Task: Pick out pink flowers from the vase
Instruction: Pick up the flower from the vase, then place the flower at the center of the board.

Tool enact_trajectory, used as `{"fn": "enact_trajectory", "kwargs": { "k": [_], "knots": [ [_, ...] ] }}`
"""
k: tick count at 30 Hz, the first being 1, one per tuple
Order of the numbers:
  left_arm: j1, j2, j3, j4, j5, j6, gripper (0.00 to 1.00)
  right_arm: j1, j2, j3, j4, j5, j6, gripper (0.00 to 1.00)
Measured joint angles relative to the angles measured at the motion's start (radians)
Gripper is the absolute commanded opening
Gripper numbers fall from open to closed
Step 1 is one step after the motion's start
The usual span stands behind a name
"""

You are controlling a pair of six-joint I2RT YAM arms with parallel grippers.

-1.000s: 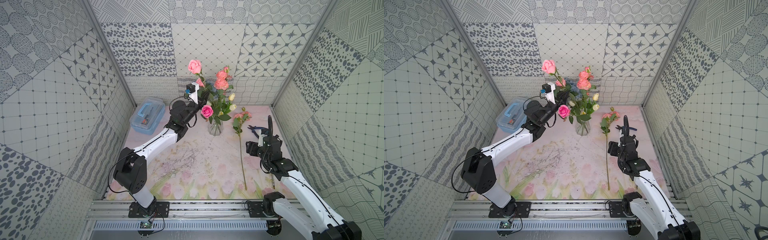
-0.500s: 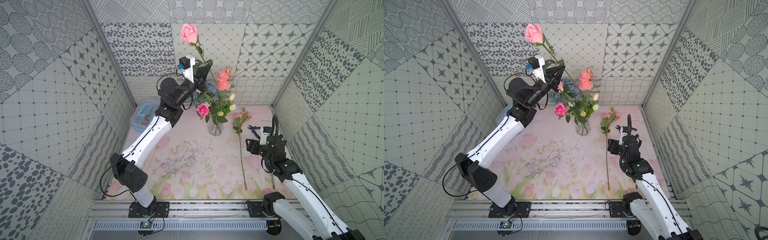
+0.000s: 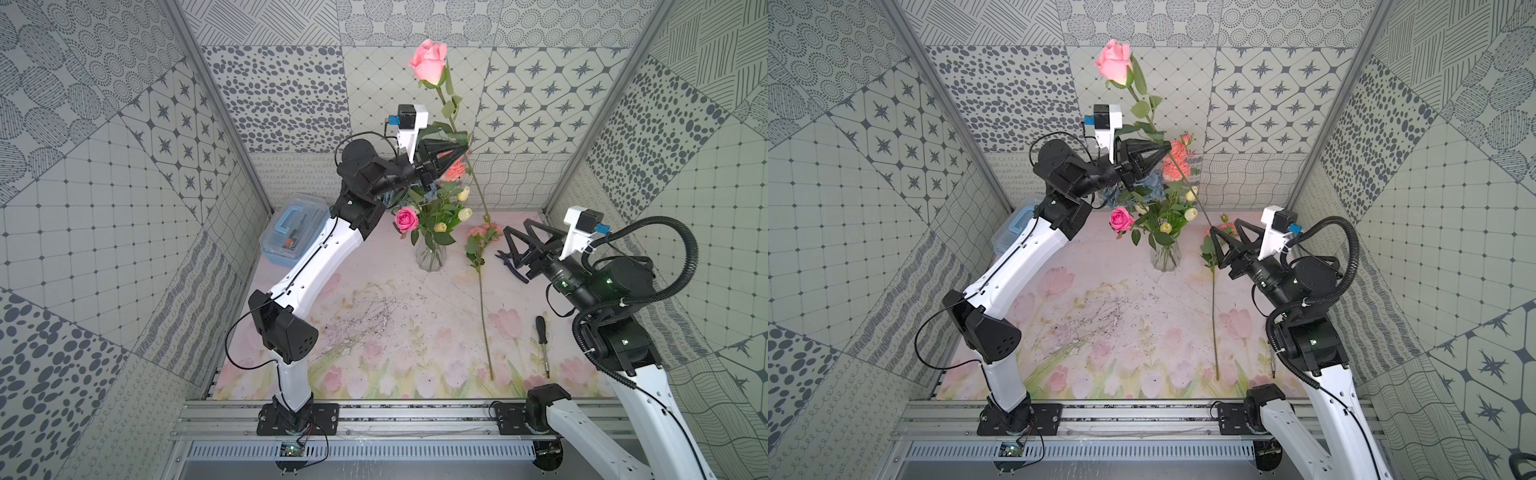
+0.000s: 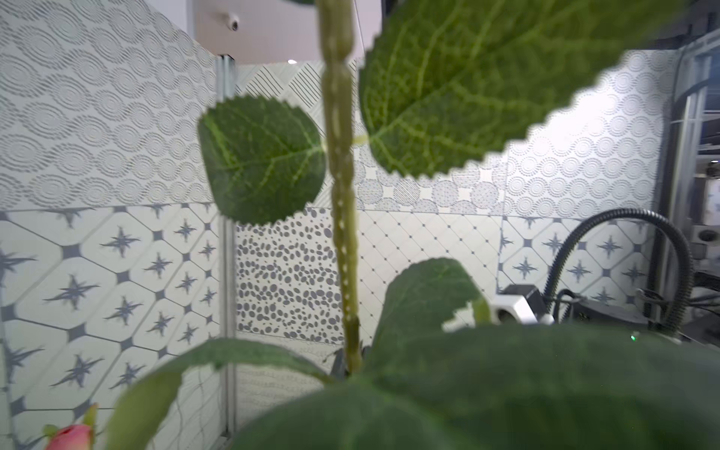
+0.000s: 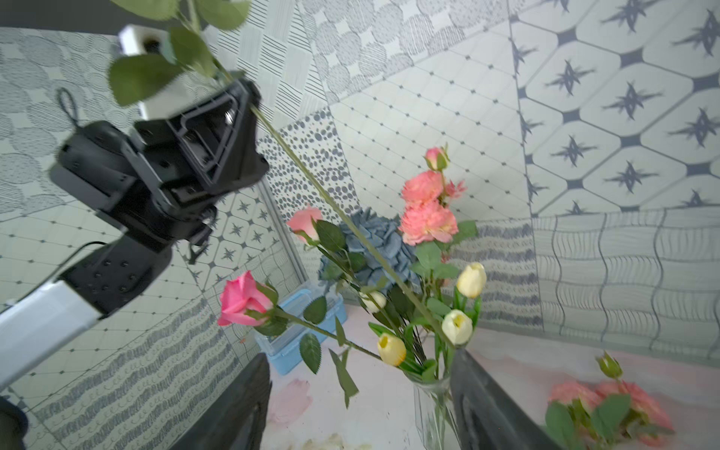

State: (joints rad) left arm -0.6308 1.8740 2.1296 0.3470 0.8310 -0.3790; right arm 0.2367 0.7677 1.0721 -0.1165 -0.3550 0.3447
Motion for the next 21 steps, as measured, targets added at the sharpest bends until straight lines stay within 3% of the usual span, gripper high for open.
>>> {"fn": "enact_trajectory", "kwargs": {
  "k": [9,13,16,21],
  "knots": [
    [-0.082,0.061,0.029,-0.208,0.184,0.073,0.00,0.004,0.166,0.082,0.091,-0.159,0.014,0.55],
    [-0.093,0.083,0.031,-0.251,0.225,0.084,0.00,0.005,0.247,0.082,0.090,-0.209,0.035,0.24],
    [-0.095,0.095,0.034,-0.276,0.233,0.095,0.00,0.009,0.260,0.082,0.087,-0.240,0.043,0.07],
    [-0.095,0.098,0.040,-0.293,0.240,0.104,0.00,0.014,0.253,0.080,0.081,-0.262,0.037,0.00]
  ]
}}
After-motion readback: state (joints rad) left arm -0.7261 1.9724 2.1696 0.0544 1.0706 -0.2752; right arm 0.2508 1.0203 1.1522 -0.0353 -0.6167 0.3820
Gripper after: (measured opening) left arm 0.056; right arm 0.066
